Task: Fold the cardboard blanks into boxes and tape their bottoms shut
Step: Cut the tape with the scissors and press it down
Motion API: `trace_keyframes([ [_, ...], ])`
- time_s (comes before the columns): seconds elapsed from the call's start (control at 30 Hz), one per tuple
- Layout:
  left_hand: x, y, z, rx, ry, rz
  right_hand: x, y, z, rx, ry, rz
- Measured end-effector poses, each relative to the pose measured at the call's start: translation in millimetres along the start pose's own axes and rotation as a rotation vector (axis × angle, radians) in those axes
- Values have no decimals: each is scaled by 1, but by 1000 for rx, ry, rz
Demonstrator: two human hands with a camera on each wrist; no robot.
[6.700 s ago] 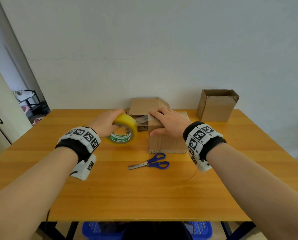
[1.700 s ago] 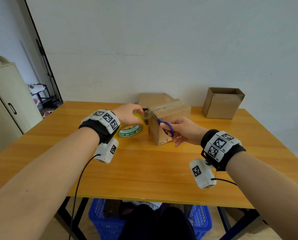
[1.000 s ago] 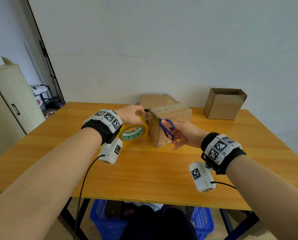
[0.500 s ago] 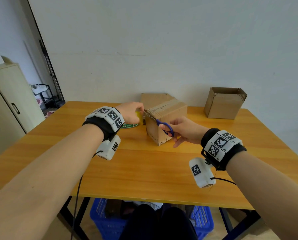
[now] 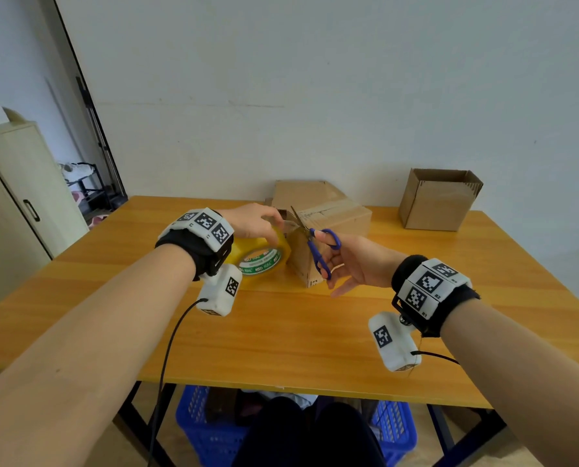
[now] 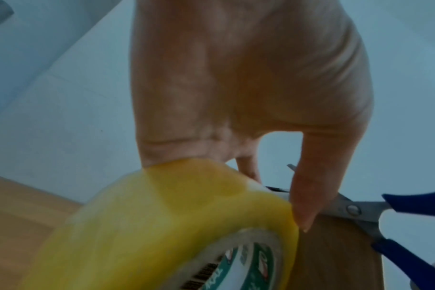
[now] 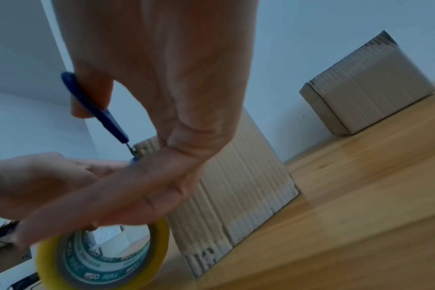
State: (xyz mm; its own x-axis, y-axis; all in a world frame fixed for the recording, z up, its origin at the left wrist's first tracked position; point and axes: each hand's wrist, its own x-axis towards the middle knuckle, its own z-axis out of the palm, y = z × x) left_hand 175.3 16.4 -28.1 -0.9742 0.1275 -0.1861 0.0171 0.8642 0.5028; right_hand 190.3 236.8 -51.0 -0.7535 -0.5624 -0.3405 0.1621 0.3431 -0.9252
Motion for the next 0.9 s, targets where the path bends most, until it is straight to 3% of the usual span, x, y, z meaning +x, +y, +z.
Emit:
trace_keyframes([
  [0.2, -2, -3, -1, -150, -28, -20, 3, -2, -4, 4, -8, 22],
  [0.43, -7, -1, 0, -242, -60, -7, 5, 2, -5, 26, 32, -54],
  [0.9, -3, -3, 0, -248, -47, 4, 2, 2, -12, 14, 42, -104],
])
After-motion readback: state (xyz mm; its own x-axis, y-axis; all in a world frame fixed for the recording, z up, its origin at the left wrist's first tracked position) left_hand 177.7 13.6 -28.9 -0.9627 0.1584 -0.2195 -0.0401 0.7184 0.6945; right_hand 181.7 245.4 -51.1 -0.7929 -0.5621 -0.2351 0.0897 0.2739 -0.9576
